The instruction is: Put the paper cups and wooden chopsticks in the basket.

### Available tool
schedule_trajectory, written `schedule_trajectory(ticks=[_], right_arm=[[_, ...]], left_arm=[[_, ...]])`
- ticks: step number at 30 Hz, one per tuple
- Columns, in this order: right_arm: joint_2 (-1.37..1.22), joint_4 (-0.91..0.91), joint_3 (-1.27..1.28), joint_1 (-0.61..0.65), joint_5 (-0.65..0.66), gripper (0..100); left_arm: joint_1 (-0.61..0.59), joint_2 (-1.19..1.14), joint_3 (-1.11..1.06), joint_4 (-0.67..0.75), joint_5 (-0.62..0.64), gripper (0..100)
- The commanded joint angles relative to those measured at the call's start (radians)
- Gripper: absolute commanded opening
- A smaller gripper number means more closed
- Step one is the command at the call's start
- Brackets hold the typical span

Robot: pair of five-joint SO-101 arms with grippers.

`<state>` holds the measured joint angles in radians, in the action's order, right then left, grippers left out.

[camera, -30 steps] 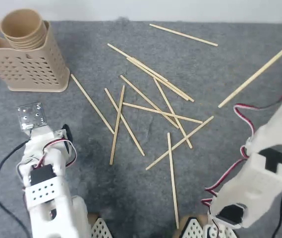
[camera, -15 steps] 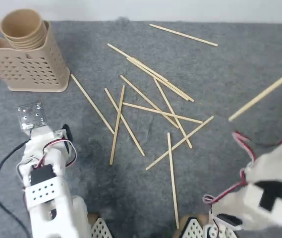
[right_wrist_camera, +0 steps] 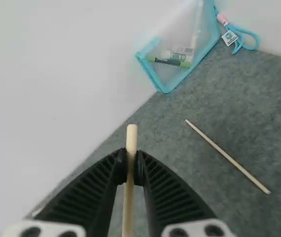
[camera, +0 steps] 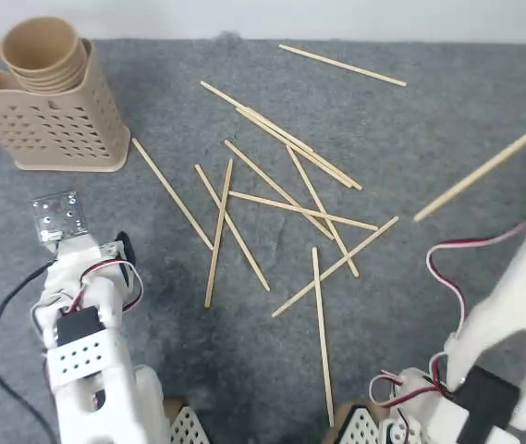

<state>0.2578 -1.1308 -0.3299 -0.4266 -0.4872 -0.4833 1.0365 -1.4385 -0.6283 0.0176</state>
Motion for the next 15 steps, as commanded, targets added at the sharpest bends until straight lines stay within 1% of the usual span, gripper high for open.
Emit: schedule_trajectory(ticks=[1, 5, 9, 12, 14, 15], right_arm=[[0.004, 0.34, 0.203, 0.019, -0.077, 0.7], [-0.021, 0.739, 0.427, 0.077, -0.137, 0.7], [-0.104, 1.265, 0.651, 0.114, -0.146, 0.7], [-0.231, 1.661, 0.741, 0.125, -0.081, 0.6], [-0.346, 1.859, 0.744, 0.14, -0.037, 0.6], [-0.397, 1.928, 0.735, 0.147, -0.015, 0.6]], left_arm=[[-0.009, 0.021, 0.01, 0.002, -0.006, 20], [-0.009, 0.021, 0.01, 0.002, -0.006, 20], [-0.009, 0.021, 0.01, 0.002, -0.006, 20], [-0.009, 0.021, 0.01, 0.002, -0.006, 20], [-0.009, 0.021, 0.01, 0.002, -0.006, 20], [-0.009, 0.021, 0.01, 0.002, -0.006, 20]])
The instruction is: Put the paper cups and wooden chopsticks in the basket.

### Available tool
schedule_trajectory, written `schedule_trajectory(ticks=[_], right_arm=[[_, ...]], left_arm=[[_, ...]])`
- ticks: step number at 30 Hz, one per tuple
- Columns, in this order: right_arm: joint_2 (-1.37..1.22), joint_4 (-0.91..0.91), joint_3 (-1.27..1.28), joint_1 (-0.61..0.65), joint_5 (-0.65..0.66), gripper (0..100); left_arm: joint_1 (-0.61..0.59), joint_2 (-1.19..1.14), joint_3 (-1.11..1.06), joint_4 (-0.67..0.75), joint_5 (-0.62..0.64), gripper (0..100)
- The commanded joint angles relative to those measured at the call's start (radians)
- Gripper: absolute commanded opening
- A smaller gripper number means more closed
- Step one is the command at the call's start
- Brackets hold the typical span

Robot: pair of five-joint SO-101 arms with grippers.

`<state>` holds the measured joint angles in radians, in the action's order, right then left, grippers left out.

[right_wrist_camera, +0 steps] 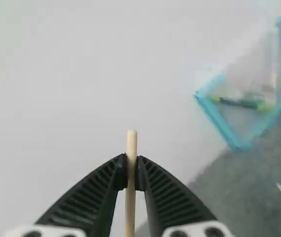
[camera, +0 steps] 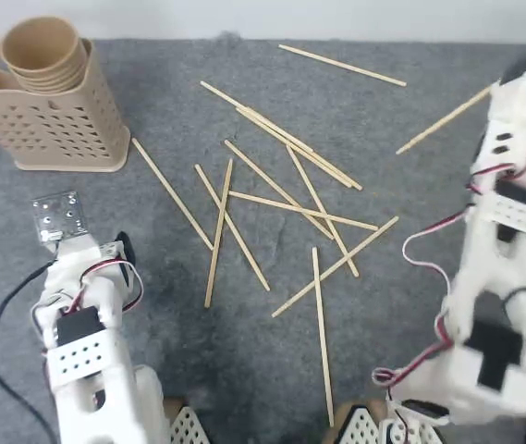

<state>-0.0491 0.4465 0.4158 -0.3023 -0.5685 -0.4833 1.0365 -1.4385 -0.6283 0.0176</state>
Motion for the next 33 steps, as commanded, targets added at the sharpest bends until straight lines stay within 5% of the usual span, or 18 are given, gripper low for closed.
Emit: schedule_trajectory(ticks=[1, 12, 21, 28, 33], right_arm=[[-0.142, 0.397, -0.032, 0.031, 0.081, 0.6], [-0.648, 0.423, -0.58, 0.084, 0.091, 0.6], [-1.056, 0.42, -1.215, 0.143, 0.304, 0.6], [-1.388, 0.239, -1.78, 0.186, 0.368, 0.7], [-1.514, 0.211, -1.91, 0.191, 0.368, 0.7]], left_arm=[[-0.009, 0.021, 0.01, 0.003, -0.006, 20], [-0.009, 0.021, 0.01, 0.003, -0.006, 20], [-0.009, 0.021, 0.01, 0.0, -0.006, 20], [-0.008, 0.021, 0.008, -0.003, -0.006, 20], [-0.005, 0.021, 0.01, -0.018, -0.006, 20]])
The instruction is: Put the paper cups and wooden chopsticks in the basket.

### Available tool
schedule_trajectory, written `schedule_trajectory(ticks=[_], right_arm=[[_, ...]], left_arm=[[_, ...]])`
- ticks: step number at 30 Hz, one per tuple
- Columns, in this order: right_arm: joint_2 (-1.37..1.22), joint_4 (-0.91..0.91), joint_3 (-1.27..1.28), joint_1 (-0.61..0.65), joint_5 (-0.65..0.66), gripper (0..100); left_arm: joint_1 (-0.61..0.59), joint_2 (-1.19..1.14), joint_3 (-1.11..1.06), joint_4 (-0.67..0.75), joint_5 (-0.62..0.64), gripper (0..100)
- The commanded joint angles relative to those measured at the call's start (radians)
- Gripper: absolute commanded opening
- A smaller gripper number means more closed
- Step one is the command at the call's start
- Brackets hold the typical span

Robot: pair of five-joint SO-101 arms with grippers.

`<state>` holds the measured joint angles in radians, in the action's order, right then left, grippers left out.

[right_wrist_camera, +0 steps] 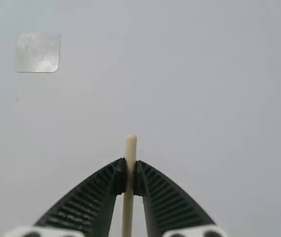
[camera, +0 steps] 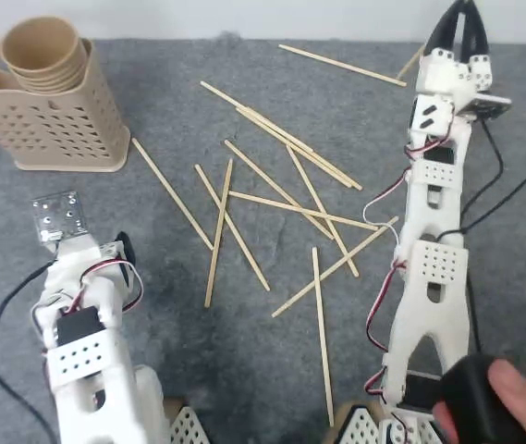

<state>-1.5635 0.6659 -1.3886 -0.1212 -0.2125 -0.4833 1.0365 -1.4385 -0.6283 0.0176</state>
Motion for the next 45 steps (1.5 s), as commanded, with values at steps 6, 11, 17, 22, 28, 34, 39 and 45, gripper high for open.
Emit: schedule_trajectory(ticks=[6, 11, 17, 22, 28, 34, 39, 45], right_arm=[[-0.001, 0.073, -0.049, -0.01, 0.011, 0.9], [0.007, 0.107, -0.043, 0.004, 0.011, 0.9], [0.042, 0.113, 0.11, -0.005, 0.011, 0.9], [0.047, 0.113, 0.15, -0.012, 0.011, 0.9], [0.056, 0.114, 0.147, -0.044, 0.011, 0.9], [0.054, 0.114, 0.147, -0.113, 0.003, 0.8], [0.031, 0.102, 0.158, -0.153, -0.107, 0.6], [-0.11, 0.113, 0.158, -0.272, -0.107, 0.6]], left_arm=[[-0.003, 0.021, 0.012, -0.031, -0.006, 20], [-0.003, 0.021, 0.013, -0.031, -0.006, 19], [-0.002, 0.021, 0.013, -0.032, -0.006, 12], [-0.002, 0.021, 0.015, -0.032, -0.006, 12], [-0.002, 0.021, 0.015, -0.026, -0.006, 12], [-0.002, 0.021, 0.01, -0.002, -0.005, 12], [-0.002, 0.021, 0.01, -0.002, -0.005, 12], [0.002, 0.021, 0.01, 0.003, -0.006, 12]])
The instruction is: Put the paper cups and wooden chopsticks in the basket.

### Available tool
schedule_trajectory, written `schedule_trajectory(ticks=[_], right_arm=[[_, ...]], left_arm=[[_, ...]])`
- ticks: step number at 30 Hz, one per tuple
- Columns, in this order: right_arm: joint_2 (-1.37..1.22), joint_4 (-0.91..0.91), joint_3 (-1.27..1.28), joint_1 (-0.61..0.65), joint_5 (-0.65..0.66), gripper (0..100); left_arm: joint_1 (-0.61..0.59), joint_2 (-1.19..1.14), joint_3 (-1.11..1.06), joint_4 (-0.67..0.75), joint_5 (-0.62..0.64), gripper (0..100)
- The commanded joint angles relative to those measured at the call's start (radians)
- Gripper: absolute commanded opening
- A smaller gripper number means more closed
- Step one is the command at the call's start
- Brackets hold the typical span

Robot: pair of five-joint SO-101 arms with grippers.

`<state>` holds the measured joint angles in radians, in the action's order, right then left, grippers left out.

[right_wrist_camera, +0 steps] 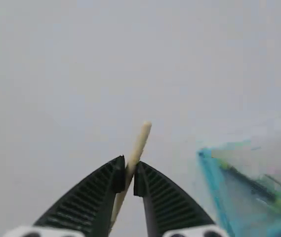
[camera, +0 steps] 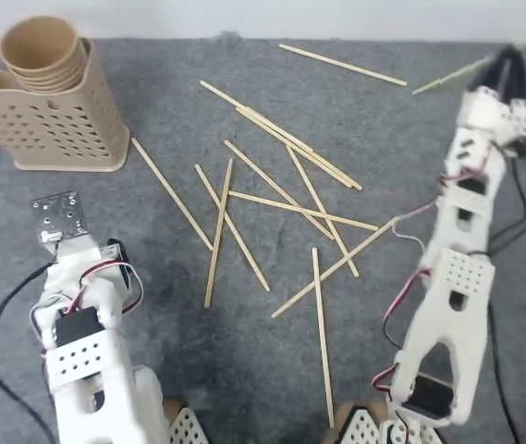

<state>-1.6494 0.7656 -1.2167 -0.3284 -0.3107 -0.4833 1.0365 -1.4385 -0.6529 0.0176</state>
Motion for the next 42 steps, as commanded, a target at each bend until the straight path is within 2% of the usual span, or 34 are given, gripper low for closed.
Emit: schedule_trajectory(ticks=[1, 4, 6, 9, 13, 16, 19, 22, 25, 29, 31, 33, 35, 37, 42], right_arm=[[-0.047, 0.022, -0.017, -0.084, 0.003, 0.6], [-0.139, 0.134, -0.049, -0.122, 0.12, 0.6], [-0.188, 0.278, -0.054, -0.13, 0.23, 0.6], [-0.154, 0.464, 0.118, -0.136, 0.397, 0.9], [-0.097, 0.504, 0.235, -0.143, 0.505, 1.4], [-0.077, 0.47, 0.272, -0.145, 0.493, 10.2], [-0.058, 0.387, 0.273, -0.148, 0.321, 17.7], [0.028, 0.186, 0.273, -0.157, 0.264, 12.8], [0.174, -0.189, 0.273, -0.196, 0.101, 9.6], [0.476, -0.957, 0.273, -0.234, -0.107, 17.3], [0.611, -1.247, 0.273, -0.234, -0.166, 24.3], [0.714, -1.461, 0.273, -0.234, -0.199, 30.3], [0.799, -1.615, 0.273, -0.232, -0.206, 33.6], [0.855, -1.715, 0.273, -0.232, -0.207, 32.8], [0.912, -1.81, 0.273, -0.22, -0.186, 25.2]], left_arm=[[0.014, 0.021, 0.01, 0.028, -0.006, 12], [0.035, 0.021, 0.01, 0.029, -0.008, 12], [0.035, 0.021, 0.01, 0.029, -0.008, 12], [0.032, 0.021, 0.01, 0.029, -0.008, 12], [0.032, 0.021, 0.01, 0.035, -0.008, 12], [0.031, 0.021, 0.008, 0.048, -0.008, 12], [0.031, 0.021, 0.008, 0.048, -0.008, 12], [0.029, 0.021, 0.008, 0.048, -0.008, 12], [0.029, 0.021, 0.008, 0.049, -0.008, 12], [0.029, 0.021, 0.008, 0.051, -0.008, 12], [0.029, 0.021, 0.008, 0.051, -0.008, 12], [0.029, 0.021, 0.008, 0.051, -0.008, 12], [0.029, 0.021, 0.008, 0.051, -0.008, 12], [0.029, 0.021, 0.008, 0.051, -0.008, 12], [0.029, 0.021, 0.008, 0.051, -0.008, 12]])
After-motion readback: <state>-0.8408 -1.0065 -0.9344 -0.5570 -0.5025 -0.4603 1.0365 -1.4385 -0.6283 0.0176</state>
